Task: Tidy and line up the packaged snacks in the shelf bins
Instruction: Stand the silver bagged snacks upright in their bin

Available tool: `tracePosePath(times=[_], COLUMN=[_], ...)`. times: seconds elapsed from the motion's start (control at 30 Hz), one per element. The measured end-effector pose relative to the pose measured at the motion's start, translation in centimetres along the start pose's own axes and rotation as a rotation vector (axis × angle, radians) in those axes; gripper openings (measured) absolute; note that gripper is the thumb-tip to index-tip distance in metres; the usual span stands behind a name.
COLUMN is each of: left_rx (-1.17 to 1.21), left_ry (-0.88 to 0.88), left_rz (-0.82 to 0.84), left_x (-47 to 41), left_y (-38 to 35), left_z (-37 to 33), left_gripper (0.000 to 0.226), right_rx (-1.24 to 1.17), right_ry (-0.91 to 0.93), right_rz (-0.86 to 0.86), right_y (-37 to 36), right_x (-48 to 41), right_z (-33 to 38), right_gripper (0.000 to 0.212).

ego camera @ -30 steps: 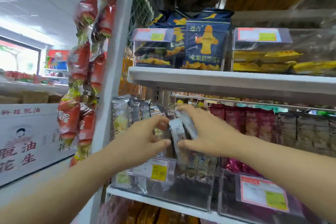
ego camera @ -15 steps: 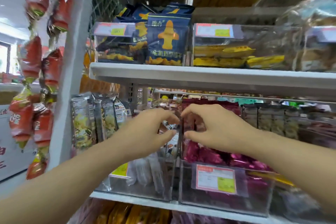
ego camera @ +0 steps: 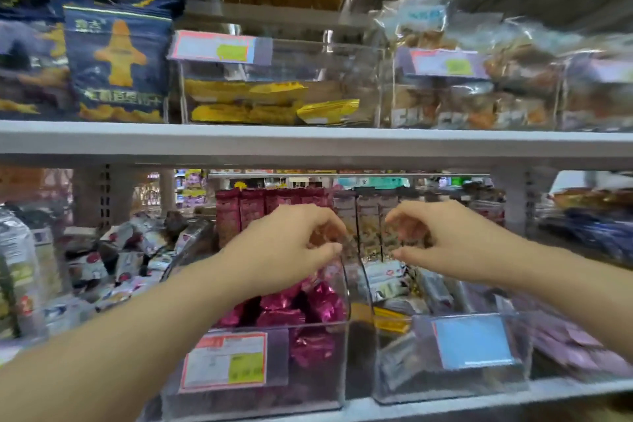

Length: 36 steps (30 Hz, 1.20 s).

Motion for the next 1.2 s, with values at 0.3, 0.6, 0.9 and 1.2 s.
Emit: tracePosePath(times=[0.3,0.6,0.9,1.2], left_rx=[-0.01,0.115,0.151,0.174], left_ry=[0.028,0.035,0.035,0.037], left_rz=[0.338,0.33,0.307,0.313], left_x=[-3.4,-3.2,-3.1,-3.0], left_y=[-4.2,-5.0,-5.2,-5.2], left_z=[0.4,2.2,2.5,2.4], left_gripper=[0.025,0.024,0.022,0.02], right_rx=[0.137,0.109,0.089,0.164], right_ry=[-0.096,-0.218,-0.147,-0.138], right_rz=[0.308,0.608,0.783,0.823], right_y=[-4.3,-10.4,-12.8,-13.5], right_x=[-1.8,-5.4,-6.5,-6.7], right_z=[-6.2,-9.5,-7.1,-6.4], right_gripper=[0.061,0.099,0.109,0.096])
Point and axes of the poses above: each hand's wrist, its own x-axis away from the middle knuckle, its own y-axis out of the back of the hand, z = x × y, the point moved 5 cm from there along -x, towards the middle knuckle, and after that the axes turned 6 degrees about -z, right-handed, at the moved point
